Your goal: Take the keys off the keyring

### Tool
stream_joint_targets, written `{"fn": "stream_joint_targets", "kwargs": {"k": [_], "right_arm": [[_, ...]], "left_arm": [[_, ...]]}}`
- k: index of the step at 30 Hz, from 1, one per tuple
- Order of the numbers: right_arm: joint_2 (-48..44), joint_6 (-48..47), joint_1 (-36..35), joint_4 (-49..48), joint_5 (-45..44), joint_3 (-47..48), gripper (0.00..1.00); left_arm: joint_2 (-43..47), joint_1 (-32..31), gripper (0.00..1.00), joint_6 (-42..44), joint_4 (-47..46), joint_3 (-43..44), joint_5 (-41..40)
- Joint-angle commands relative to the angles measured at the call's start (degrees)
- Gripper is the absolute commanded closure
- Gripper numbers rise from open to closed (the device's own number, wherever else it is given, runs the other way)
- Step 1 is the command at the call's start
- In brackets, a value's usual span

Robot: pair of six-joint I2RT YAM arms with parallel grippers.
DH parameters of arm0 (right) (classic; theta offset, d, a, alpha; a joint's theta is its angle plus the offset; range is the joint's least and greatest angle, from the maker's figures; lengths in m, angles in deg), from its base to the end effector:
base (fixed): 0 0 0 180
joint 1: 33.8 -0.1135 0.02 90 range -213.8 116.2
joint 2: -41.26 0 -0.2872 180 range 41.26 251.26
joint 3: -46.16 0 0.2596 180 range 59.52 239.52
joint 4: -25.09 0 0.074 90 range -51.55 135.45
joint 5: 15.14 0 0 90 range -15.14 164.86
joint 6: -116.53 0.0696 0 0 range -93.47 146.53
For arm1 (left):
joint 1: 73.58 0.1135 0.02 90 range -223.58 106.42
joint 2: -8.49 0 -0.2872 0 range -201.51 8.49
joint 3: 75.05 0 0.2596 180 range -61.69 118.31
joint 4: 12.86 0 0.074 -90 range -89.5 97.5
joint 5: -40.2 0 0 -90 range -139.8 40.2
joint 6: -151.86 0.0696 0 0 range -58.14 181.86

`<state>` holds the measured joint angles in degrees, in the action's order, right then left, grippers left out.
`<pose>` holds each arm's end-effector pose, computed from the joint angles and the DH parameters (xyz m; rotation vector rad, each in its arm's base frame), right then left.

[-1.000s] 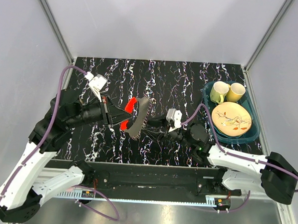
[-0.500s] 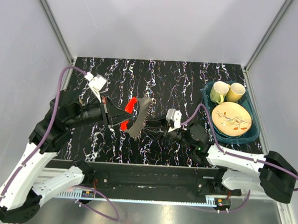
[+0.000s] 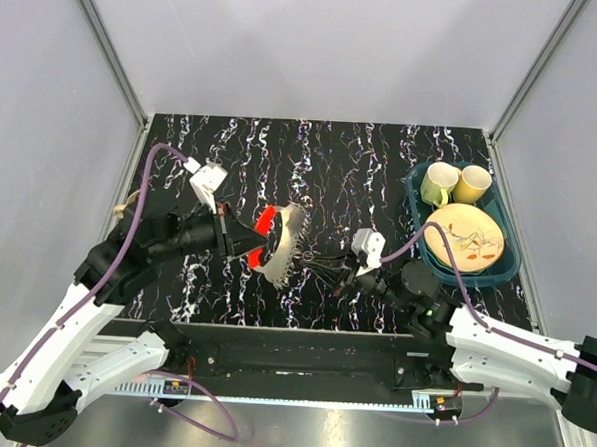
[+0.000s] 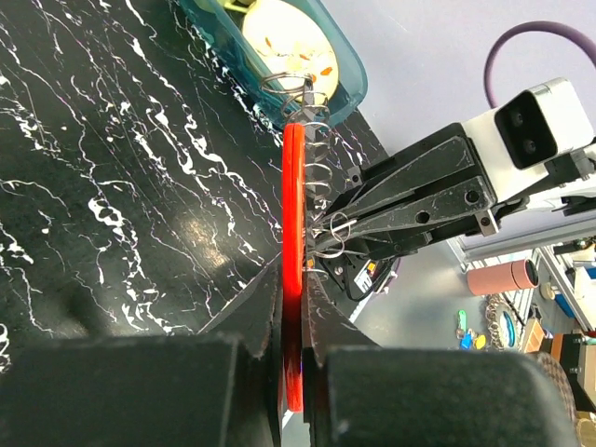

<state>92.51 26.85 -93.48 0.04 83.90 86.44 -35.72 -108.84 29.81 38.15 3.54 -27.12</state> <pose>0.1085 0.2071 0.3228 -0.8103 1.1375 0.9856 0.1158 -0.1148 0.4208 0.3527 1.9798 -1.1531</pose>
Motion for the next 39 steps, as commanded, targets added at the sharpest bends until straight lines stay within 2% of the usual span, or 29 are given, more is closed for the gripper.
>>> {"fn": "stream_joint_targets", "kwargs": {"k": [1,8,11,13,14,21,24,30,35,39], "right_arm": [[-6.6,-5.2,0.6,16.8,-8.7,4.1,1.00],[-9.1,-11.3,0.6,34.3,-11.8,12.4,1.00],[-8.8,-14.7,0.7,37.2,-9.3,14.6,1.00],[-9.1,-16.6,0.6,37.2,-7.2,15.4,1.00],[-9.0,-16.9,0.7,37.0,-7.1,15.7,1.00],[-7.8,-24.0,0.6,40.9,-1.9,20.8,1.00],[-6.1,-26.7,0.6,45.3,1.1,24.0,1.00],[-4.8,-29.3,0.6,51.8,8.7,27.6,1.00],[-4.9,-29.3,0.6,56.2,16.7,28.8,1.00],[-6.6,-32.9,0.5,57.0,22.4,26.5,1.00]], "left_arm": [[1.9,1.2,1.00,2.5,0.0,-3.6,-9.3],[6.0,1.2,1.00,1.8,-4.0,-12.1,-10.5],[8.4,1.1,0.99,0.8,-6.5,-15.9,-9.5],[9.9,1.2,0.87,0.4,-7.8,-18.2,-8.5],[10.3,1.2,0.73,0.4,-7.9,-18.6,-8.5],[16.1,1.2,0.49,4.7,-6.4,-18.9,-12.4],[17.0,1.2,0.44,9.3,-6.4,-16.1,-10.5],[15.7,1.2,0.43,18.1,-8.8,-11.4,-0.8],[13.8,1.2,0.43,22.8,-13.4,-10.0,11.8],[9.3,1.2,0.42,25.4,-16.7,-9.3,22.2]]}}
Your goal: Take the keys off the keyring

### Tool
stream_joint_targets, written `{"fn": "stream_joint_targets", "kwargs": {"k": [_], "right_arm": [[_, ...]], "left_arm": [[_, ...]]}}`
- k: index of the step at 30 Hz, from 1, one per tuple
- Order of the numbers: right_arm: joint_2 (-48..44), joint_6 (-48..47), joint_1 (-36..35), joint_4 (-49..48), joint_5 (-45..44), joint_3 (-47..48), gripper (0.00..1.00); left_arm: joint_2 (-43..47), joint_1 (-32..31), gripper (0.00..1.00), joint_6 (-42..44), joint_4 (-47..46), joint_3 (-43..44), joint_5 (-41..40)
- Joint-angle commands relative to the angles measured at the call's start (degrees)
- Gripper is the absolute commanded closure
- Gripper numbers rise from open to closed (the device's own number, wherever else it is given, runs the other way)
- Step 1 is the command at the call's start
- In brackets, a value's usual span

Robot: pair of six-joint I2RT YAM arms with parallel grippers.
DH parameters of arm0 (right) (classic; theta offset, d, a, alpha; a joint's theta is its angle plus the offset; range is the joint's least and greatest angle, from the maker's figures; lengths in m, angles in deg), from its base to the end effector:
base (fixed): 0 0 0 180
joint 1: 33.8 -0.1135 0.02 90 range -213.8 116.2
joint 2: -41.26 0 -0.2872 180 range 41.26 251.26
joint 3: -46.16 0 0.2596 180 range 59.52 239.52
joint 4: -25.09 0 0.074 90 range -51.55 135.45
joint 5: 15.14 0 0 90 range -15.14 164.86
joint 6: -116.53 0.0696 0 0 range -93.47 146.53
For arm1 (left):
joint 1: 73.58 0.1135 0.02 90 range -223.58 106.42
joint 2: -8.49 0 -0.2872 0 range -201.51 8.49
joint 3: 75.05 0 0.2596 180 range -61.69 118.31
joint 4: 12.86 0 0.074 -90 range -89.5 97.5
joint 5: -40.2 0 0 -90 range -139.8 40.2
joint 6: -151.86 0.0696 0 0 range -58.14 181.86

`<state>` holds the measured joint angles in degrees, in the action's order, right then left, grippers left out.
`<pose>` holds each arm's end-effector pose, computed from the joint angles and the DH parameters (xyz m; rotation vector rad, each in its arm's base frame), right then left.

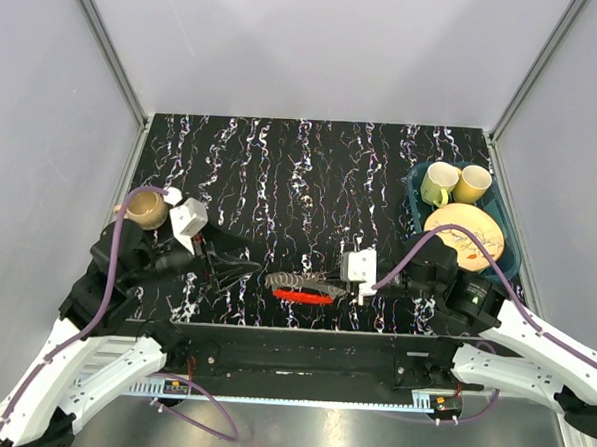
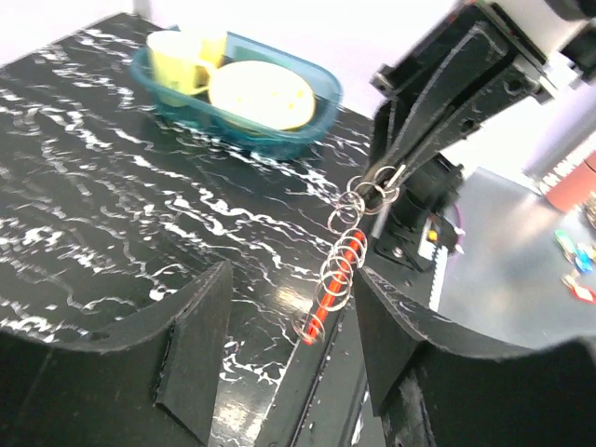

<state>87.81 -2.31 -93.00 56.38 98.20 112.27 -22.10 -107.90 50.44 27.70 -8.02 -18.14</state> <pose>0.0798 0.1877 0.3809 -1.4634 1.0805 0.7398 0.0740 -0.0947 0.4043 0.7698 1.5623 -1.0490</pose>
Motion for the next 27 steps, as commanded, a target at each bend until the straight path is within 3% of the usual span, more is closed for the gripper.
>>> {"fn": "stream_joint_targets", "kwargs": {"k": [1,8,12,18,22,27], "right_arm": [[-2.2,-4.1,0.0,0.6,8.8,0.6,1.00],[-1.4,-8.9,0.0,1.6,14.8,1.3,1.00],[1.8,-16.2,0.0,11.6,15.5,6.6,1.00],[8.6,-25.7,-1.4,27.8,5.8,16.4,1.00],[12.6,-28.3,-4.0,32.5,0.1,20.6,1.00],[15.9,-30.7,-6.8,35.3,-4.9,24.1,1.00]], "left_arm": [[-5.2,0.2,0.42,4.7,-7.4,2.2,14.9],[-12.8,-0.4,0.42,1.1,-15.0,-0.5,25.3],[-13.2,-1.8,0.41,-3.1,-22.4,-5.2,26.5],[-11.1,-2.4,0.38,-5.8,-29.8,-12.2,24.2],[-10.6,-2.6,0.34,-7.7,-34.2,-15.4,22.9],[-12.7,-2.7,0.31,-5.2,-32.0,-13.0,23.1]]}}
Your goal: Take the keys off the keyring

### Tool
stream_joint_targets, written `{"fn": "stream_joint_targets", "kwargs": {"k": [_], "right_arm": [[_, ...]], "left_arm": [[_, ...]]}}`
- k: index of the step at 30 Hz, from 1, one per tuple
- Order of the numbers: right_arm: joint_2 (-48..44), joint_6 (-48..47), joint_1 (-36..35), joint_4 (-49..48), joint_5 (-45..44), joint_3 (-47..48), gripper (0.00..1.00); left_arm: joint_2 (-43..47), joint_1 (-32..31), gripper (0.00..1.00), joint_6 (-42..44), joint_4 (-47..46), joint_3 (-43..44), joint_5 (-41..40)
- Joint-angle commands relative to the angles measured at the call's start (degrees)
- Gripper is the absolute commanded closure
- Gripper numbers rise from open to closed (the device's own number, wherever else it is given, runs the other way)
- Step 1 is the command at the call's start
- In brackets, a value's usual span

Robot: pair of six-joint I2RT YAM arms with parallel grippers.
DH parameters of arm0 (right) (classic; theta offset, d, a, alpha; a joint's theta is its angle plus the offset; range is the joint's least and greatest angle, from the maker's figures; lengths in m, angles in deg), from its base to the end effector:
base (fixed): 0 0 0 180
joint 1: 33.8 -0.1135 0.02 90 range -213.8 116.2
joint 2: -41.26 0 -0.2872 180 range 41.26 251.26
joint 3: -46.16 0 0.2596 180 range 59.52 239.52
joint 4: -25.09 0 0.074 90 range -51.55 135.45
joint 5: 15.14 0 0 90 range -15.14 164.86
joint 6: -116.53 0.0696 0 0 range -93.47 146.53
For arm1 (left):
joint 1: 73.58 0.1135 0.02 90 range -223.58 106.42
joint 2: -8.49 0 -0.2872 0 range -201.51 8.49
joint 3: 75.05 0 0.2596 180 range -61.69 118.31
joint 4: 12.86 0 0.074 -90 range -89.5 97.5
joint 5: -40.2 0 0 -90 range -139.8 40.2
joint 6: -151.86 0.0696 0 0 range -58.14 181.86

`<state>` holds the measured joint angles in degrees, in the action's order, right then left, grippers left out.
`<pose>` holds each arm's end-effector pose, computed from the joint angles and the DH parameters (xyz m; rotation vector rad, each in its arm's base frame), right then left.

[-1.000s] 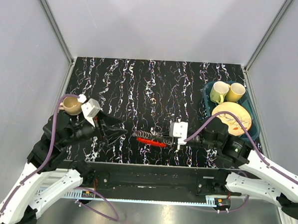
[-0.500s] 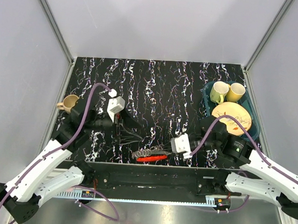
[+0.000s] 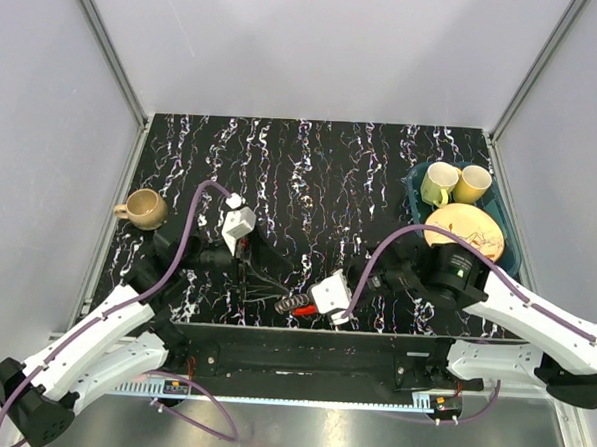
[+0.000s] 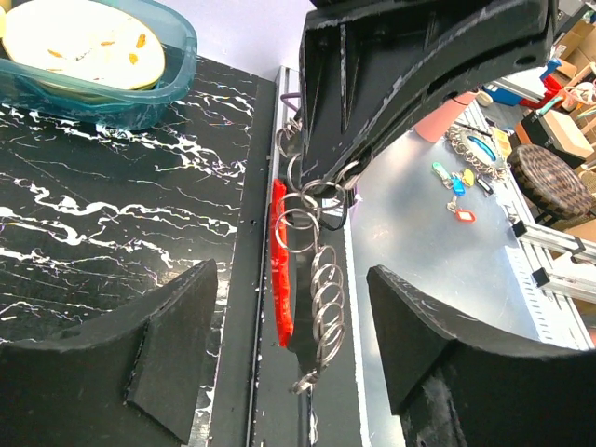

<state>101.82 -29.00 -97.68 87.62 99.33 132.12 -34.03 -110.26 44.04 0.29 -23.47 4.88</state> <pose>0.0722 0.2128 0.3921 -2.0131 0.9023 0.5537 0.1093 -0.1522 0.3403 1.0583 1.5038 -1.4679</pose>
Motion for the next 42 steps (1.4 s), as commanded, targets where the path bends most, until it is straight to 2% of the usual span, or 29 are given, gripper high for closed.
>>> {"fn": "stream_joint_targets", "kwargs": {"k": [1,8,13,16,23,26,30,33,37,42], "right_arm": [[2.1,-4.1,-2.5,4.2,-6.3,4.6,1.00],[-0.1,-4.1,-4.0,-0.1,-3.2,2.6,1.00],[-4.8,-2.7,-4.0,-10.5,0.1,-2.5,1.00],[-7.6,2.9,-4.0,-18.8,-3.6,-6.4,1.00],[-9.9,3.8,-4.1,-19.4,-3.5,-9.1,1.00],[-9.6,7.7,-4.0,-20.4,-4.9,-9.0,1.00],[-8.5,13.2,-4.0,-19.4,-8.4,-8.2,1.00],[-8.6,14.6,-4.0,-18.8,-8.9,-9.0,1.00],[-8.5,20.4,-4.0,-19.9,-11.5,-9.5,1.00],[-5.5,28.0,-4.0,-19.2,-18.8,-7.1,1.00]], "left_arm": [[-1.7,-0.3,0.31,1.3,-4.6,2.8,0.3],[-4.8,-2.2,0.31,2.2,-6.0,4.4,2.4],[-6.6,-5.1,0.31,2.2,-6.7,5.3,3.3],[-6.2,-5.9,0.30,2.3,-6.3,5.0,1.7],[-4.1,-7.7,0.27,1.6,-6.9,3.0,-0.4],[-3.6,-8.7,0.28,3.0,-3.5,4.3,-3.1],[0.0,-9.5,0.30,6.0,-0.1,4.3,-15.1],[3.7,-9.5,0.32,6.1,0.0,3.4,-19.4],[6.7,-9.8,0.34,5.6,0.0,3.4,-21.7],[9.3,-10.8,0.39,4.6,1.4,2.8,-23.6]]}}
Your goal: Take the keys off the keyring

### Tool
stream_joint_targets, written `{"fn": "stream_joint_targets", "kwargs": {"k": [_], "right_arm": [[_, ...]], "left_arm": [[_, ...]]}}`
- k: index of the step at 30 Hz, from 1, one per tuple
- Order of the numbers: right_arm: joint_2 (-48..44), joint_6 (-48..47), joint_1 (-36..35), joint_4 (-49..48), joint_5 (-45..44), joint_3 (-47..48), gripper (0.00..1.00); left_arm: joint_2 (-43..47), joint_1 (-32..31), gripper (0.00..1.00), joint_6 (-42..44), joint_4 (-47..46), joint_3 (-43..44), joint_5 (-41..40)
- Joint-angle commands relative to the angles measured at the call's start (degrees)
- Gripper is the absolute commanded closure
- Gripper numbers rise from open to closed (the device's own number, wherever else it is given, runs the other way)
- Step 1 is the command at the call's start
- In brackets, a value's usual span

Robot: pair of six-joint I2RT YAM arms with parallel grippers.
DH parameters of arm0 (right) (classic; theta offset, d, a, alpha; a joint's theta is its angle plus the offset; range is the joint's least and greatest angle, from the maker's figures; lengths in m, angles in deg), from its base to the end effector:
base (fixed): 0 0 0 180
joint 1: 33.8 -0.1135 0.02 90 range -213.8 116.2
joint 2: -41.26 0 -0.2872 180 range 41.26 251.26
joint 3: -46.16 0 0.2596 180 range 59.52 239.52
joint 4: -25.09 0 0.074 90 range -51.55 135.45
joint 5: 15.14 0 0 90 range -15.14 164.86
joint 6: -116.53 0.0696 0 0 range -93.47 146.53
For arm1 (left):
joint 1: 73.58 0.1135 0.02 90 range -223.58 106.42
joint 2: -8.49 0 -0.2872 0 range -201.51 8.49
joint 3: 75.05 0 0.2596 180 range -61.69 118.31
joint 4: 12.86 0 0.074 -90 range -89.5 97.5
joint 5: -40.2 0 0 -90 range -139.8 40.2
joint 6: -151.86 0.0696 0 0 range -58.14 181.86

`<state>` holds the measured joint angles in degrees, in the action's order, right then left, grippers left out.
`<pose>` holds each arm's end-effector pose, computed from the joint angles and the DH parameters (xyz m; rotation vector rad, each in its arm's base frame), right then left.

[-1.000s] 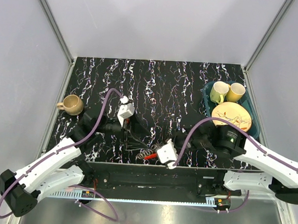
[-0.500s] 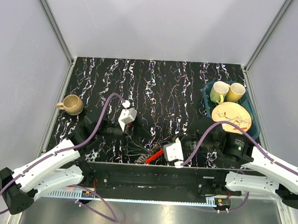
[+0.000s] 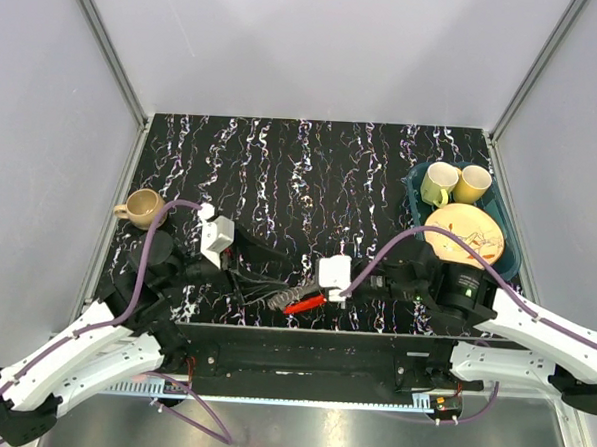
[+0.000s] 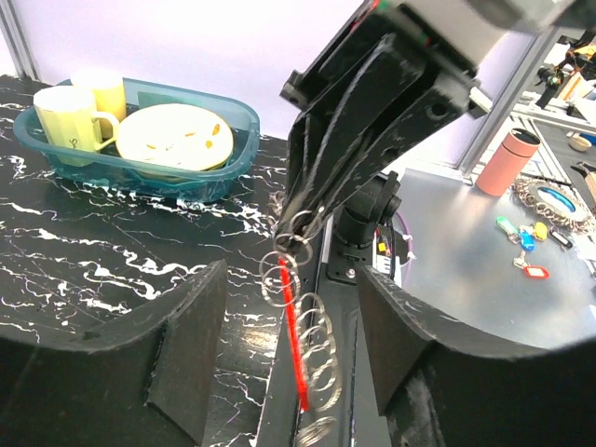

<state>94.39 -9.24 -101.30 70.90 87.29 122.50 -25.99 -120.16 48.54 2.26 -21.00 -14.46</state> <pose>0.0693 0.2065 0.3910 -1.6542 1.1246 0.5727 0.0795 -0.1426 0.3732 0.9629 1.3434 -1.2747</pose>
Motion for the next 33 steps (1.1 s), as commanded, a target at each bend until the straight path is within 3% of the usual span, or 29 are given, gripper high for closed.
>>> {"fn": "stream_joint_targets", "kwargs": {"k": [1,9,14,20,26,33], "right_arm": [[2.5,9.7,-0.3,-2.4,-7.3,2.7,1.00],[4.0,17.3,-0.4,-3.0,-7.9,2.1,1.00],[1.2,16.4,-0.3,-5.9,-6.0,-1.5,1.00],[4.1,23.9,-0.3,-2.3,-7.7,3.3,1.00],[4.5,34.3,-0.4,-2.0,-8.9,4.6,1.00],[3.7,55.6,-0.3,2.7,-11.1,3.5,1.00]], "left_arm": [[1.3,-1.5,0.42,-0.1,-0.6,0.0,-4.7],[0.8,-5.4,0.48,1.3,-0.6,-1.2,-9.3],[0.2,-6.1,0.48,3.5,-0.8,-2.3,-8.5],[-0.2,-6.4,0.47,5.1,-2.1,-3.2,-9.7],[-1.9,-8.6,0.54,5.6,-3.1,-3.4,-12.4],[2.2,-10.1,0.54,2.2,-4.8,-9.6,-18.4]]}}
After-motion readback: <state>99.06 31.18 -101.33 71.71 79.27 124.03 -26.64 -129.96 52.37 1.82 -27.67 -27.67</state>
